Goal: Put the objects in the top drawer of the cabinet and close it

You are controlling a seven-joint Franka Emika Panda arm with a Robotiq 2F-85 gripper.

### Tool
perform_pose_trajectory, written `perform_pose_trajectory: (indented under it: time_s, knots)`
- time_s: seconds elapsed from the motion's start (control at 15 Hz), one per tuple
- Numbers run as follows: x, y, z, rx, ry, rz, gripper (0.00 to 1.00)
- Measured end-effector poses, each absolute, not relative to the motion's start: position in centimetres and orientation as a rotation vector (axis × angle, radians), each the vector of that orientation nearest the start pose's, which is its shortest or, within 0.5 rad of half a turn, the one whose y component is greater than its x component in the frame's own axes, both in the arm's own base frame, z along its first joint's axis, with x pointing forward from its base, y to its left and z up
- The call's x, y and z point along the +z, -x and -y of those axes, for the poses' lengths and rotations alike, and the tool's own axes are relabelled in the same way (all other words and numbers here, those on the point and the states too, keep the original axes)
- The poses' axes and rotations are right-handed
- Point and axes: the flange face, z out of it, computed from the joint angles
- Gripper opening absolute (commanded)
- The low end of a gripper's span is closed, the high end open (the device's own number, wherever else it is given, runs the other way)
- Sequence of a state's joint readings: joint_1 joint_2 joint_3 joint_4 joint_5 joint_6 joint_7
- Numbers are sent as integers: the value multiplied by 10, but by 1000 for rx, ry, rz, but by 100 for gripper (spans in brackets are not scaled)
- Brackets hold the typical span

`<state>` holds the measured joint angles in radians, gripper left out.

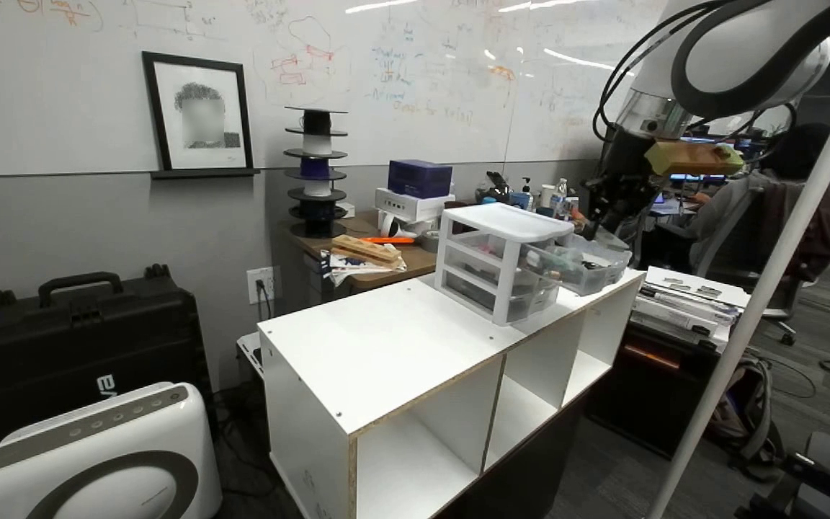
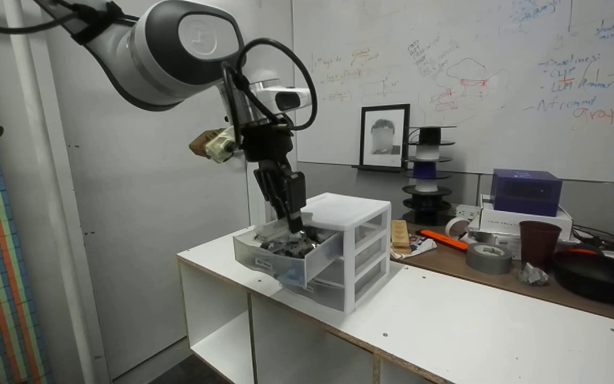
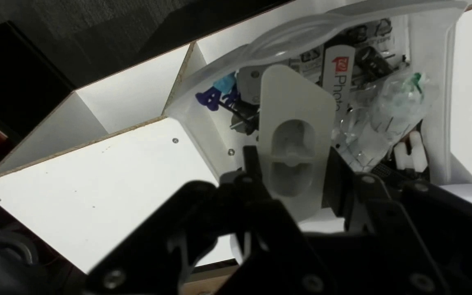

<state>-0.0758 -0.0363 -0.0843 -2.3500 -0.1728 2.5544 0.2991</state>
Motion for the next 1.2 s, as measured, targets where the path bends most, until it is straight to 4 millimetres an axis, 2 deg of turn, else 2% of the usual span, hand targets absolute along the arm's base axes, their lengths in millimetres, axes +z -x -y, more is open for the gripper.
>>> perform_pose_trajectory:
  time_s: [0.2, 0.73, 0.8, 0.87, 1.13, 1.2]
  knots:
    - [370, -515, 90, -461, 3148, -548, 15]
    - [351, -519, 85, -466, 3142, -531, 15]
    - [349, -519, 85, -465, 3142, -530, 56]
    - [348, -520, 85, -465, 3142, -529, 66]
    - [349, -521, 84, -480, 3139, -527, 95]
    - [349, -521, 85, -484, 3137, -529, 99]
